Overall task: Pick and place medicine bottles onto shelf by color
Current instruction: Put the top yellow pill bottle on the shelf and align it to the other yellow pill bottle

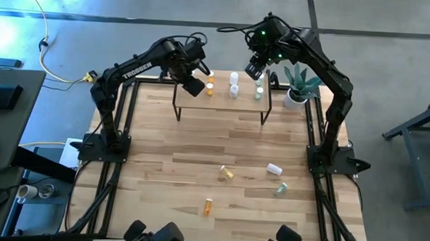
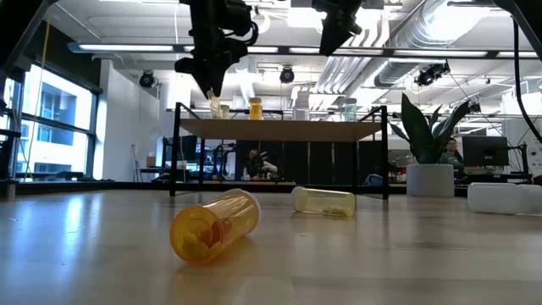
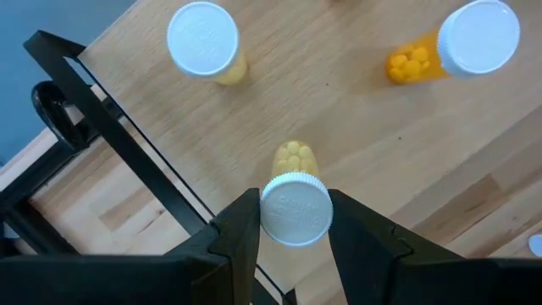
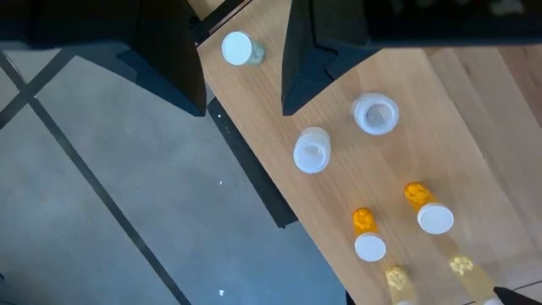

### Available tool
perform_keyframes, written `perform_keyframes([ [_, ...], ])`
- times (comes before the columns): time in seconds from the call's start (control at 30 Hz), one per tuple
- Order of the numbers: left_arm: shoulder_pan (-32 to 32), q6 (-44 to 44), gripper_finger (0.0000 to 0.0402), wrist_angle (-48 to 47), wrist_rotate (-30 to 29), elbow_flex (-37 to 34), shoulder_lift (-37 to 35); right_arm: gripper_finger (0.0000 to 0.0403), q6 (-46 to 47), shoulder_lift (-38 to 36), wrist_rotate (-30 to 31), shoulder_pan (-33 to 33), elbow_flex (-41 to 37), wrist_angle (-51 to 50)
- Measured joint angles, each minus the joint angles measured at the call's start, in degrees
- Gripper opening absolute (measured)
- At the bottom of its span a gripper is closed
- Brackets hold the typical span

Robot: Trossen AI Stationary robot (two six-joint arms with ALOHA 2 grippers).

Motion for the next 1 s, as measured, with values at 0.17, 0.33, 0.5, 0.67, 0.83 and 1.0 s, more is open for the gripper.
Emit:
perform_keyframes([
  [0.17,0.0,0.5,0.0117,0.5,-0.2,0.0,0.1,0.0146,0.0,0.0,0.0,0.0,0.0,0.0],
  [0.33,-0.1,0.2,0.0115,0.4,0.0,0.0,0.1,0.0146,0.0,0.0,0.0,0.0,0.0,0.0],
  [0.5,-1.0,0.9,0.0114,0.9,-0.1,0.0,1.2,0.0146,0.0,0.0,0.0,0.0,0.0,0.0],
  [0.67,-1.0,1.5,0.0114,0.8,-0.2,0.2,2.5,0.0146,0.0,0.0,0.0,0.0,0.0,0.0],
  [0.83,-1.1,1.5,0.0114,1.1,-0.6,0.1,2.5,0.0146,0.0,0.0,0.0,0.0,0.0,0.0],
  [1.0,-1.1,1.5,0.0116,1.6,-0.6,0.0,2.4,0.0146,0.0,0.0,0.0,0.0,0.0,0.0],
])
